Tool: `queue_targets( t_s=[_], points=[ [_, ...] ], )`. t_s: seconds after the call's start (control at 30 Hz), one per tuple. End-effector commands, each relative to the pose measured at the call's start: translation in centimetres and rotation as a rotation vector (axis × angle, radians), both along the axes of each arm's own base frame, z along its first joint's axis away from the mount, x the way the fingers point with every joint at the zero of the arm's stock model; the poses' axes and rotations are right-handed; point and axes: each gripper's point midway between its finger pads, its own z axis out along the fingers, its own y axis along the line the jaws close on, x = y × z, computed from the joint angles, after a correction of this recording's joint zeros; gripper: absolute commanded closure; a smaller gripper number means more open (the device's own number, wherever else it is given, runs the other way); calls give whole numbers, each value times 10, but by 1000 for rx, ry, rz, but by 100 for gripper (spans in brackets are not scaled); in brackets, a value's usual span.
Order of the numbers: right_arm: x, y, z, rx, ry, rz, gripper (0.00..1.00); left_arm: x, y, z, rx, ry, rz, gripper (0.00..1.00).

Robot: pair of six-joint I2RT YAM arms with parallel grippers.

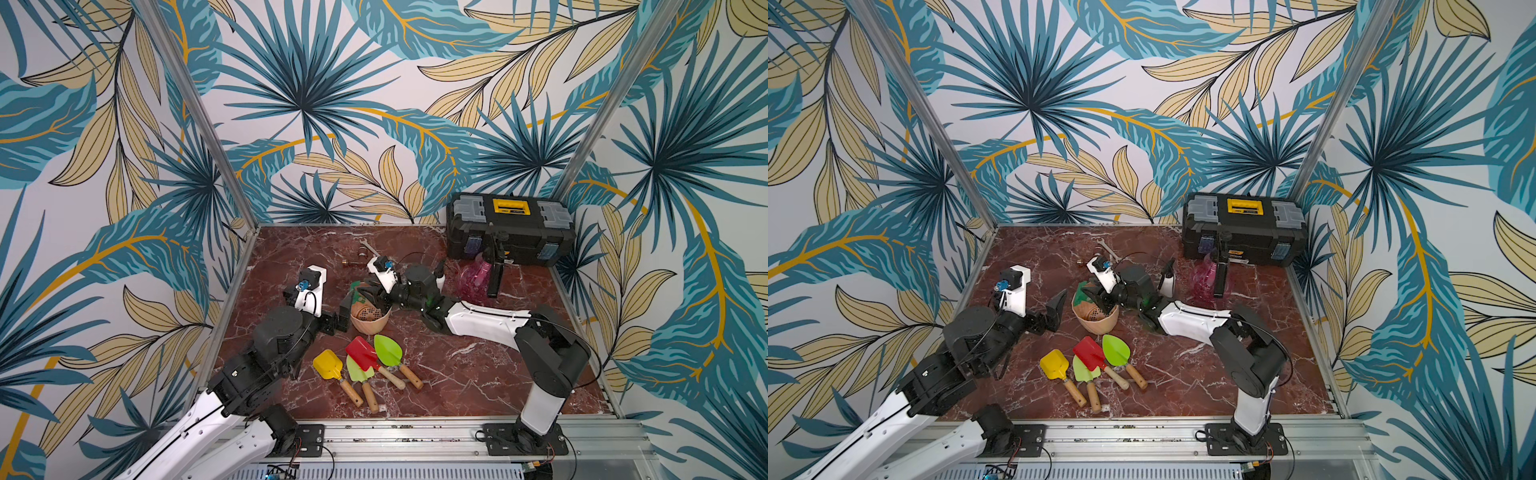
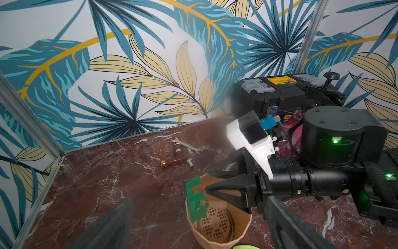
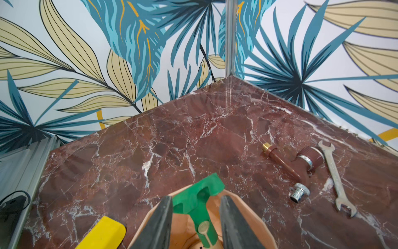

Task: Organize the gardening tools
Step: Place the gardening tool in the container, then adjust the gardening tool in the container.

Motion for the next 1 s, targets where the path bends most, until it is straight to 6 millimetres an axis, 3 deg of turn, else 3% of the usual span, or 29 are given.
queue_targets(
  t_s=[0.0, 0.17, 0.37, 0.6, 0.97],
  points=[
    [-1, -11, -11, -45, 81, -56, 58, 1, 5, 5, -3, -29, 20, 0],
    [6, -24, -11, -79, 199, -160, 53, 2, 6, 4, 5, -30, 29, 0],
    [5, -37, -21, -97, 463, -308, 40, 3, 8, 1, 12, -28, 44, 0],
    [-9, -15, -18, -100, 590, -298, 36, 0, 13, -5, -3, -19, 58, 0],
    [5, 15, -50, -135, 695, -325, 44, -4, 19, -6, -19, -18, 73, 0]
  ],
)
